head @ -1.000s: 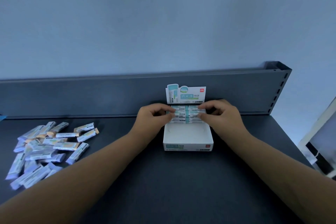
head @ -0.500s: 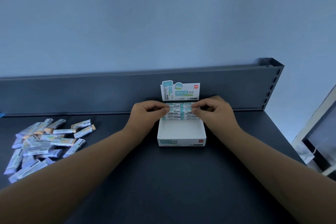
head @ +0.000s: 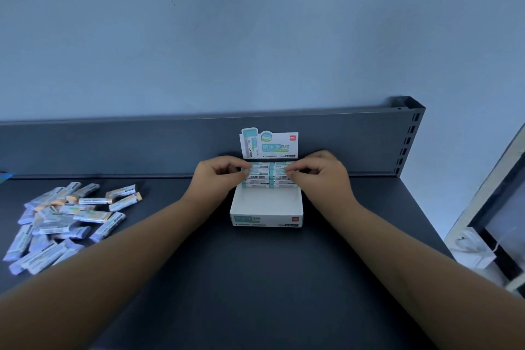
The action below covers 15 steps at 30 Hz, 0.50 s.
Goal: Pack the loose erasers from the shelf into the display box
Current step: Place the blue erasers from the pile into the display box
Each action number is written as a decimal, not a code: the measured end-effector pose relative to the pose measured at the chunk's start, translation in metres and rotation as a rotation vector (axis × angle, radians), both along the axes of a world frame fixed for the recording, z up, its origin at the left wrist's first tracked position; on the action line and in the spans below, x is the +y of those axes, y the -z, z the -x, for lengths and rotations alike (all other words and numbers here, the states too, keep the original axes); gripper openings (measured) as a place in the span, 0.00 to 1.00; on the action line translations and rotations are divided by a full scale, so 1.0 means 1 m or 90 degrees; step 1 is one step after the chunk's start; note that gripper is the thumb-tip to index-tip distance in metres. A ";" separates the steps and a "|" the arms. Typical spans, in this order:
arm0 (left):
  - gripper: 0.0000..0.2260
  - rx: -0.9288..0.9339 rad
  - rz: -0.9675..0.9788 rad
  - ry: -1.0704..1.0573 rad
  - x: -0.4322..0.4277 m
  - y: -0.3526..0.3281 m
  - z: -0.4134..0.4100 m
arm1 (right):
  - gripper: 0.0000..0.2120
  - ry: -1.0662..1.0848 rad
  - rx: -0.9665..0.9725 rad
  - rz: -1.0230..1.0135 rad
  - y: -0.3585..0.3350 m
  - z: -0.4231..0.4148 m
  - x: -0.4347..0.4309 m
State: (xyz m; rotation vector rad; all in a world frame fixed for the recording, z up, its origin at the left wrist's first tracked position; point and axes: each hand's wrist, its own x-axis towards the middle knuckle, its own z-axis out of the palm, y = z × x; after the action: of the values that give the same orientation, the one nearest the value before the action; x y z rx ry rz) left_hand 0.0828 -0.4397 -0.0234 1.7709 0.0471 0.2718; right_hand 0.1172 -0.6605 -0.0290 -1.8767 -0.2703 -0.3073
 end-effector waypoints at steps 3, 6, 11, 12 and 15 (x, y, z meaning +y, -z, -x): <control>0.06 0.004 -0.019 0.006 0.000 -0.001 0.001 | 0.06 0.007 -0.029 0.013 0.003 -0.003 0.001; 0.07 -0.021 -0.012 -0.021 0.002 -0.003 0.001 | 0.05 0.026 -0.145 0.094 0.004 -0.002 0.001; 0.03 -0.127 -0.169 -0.148 -0.006 -0.025 0.022 | 0.04 0.100 -0.289 0.211 -0.005 0.016 -0.003; 0.03 -0.125 -0.292 -0.132 -0.006 -0.033 0.029 | 0.04 0.096 -0.291 0.265 -0.011 0.021 -0.005; 0.11 -0.106 -0.558 -0.048 0.000 -0.056 0.055 | 0.13 0.026 -0.181 0.459 -0.034 0.039 -0.002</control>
State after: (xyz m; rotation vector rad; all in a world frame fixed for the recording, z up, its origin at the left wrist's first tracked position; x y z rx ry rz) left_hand 0.0274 -0.4396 0.0330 2.6094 -0.1474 0.5498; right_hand 0.0779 -0.6622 0.0054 -2.5489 -0.5956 -0.5591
